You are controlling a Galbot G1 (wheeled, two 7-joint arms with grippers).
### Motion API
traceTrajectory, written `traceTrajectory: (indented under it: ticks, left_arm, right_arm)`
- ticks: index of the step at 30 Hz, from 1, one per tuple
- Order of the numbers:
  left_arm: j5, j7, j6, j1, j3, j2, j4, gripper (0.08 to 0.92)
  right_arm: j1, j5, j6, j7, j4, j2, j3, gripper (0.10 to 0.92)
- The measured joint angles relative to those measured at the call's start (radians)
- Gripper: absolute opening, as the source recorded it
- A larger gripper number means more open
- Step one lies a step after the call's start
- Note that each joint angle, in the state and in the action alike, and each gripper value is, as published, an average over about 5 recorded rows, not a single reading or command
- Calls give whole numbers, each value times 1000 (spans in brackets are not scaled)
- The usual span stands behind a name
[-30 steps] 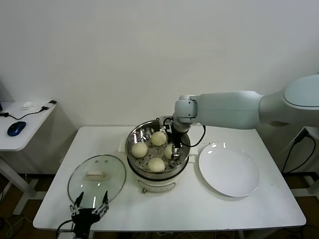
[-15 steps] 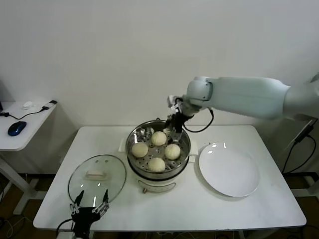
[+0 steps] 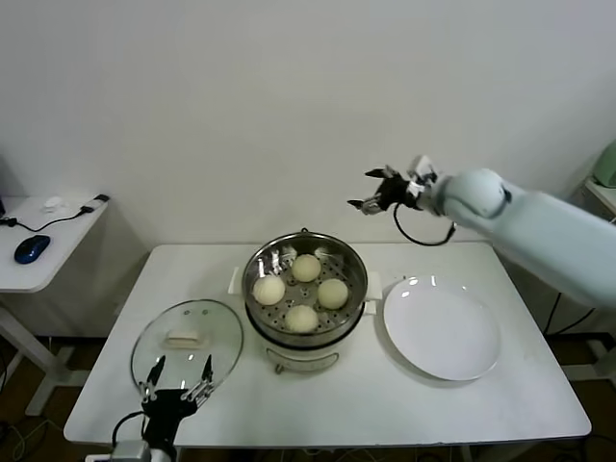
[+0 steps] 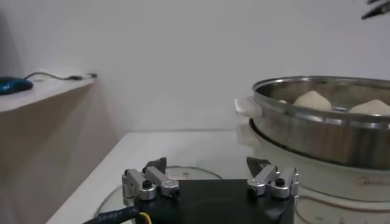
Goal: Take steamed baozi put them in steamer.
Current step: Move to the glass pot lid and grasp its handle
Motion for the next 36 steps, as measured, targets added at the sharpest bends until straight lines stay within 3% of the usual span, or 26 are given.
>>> traceTrajectory:
  ticks: [8, 20, 25, 36]
  left_arm:
    - [16, 40, -33, -43, -17, 26, 14, 823]
    - [171, 55, -154, -107, -56, 67, 98, 823]
    - [316, -4, -209, -116, -69, 76, 146, 823]
    - [816, -223, -259, -125, -55, 141, 304, 823]
  right_arm:
    - [-532, -118, 113, 107, 109, 3, 535, 823]
    - [-1197, -283, 325, 137, 152, 237, 1156, 823]
    - [-1333, -342, 397, 127, 146, 335, 1259, 823]
    - [-1482, -452, 437, 134, 148, 478, 1348, 823]
